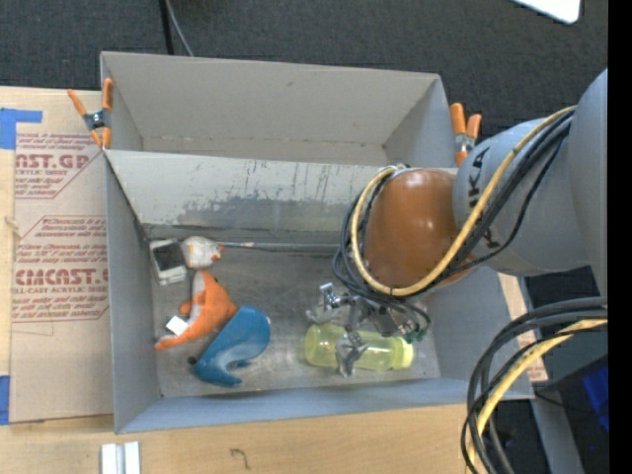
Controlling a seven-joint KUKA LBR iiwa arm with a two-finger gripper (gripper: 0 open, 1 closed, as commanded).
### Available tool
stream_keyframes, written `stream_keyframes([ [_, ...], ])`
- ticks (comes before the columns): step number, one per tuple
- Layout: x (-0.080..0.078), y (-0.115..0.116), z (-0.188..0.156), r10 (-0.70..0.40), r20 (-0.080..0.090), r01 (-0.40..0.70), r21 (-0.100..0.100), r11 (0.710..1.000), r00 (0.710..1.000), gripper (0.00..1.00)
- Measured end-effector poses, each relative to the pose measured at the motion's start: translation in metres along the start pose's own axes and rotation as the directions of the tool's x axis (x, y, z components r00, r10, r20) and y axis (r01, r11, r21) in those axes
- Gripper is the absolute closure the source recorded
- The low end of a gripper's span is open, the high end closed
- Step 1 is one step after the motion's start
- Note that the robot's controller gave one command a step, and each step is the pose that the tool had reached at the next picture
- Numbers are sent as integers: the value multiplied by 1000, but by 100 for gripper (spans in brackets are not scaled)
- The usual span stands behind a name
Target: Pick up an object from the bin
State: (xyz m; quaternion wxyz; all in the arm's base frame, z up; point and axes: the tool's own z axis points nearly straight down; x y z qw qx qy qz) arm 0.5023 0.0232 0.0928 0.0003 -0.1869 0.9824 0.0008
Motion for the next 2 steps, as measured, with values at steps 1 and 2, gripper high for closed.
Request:
stream_keyframes([
  [1,0,0,0,0,0,0,0,1000,1000,100],
  [2,9,8,-126,-6,1,6,1,1000,1000,100],
])
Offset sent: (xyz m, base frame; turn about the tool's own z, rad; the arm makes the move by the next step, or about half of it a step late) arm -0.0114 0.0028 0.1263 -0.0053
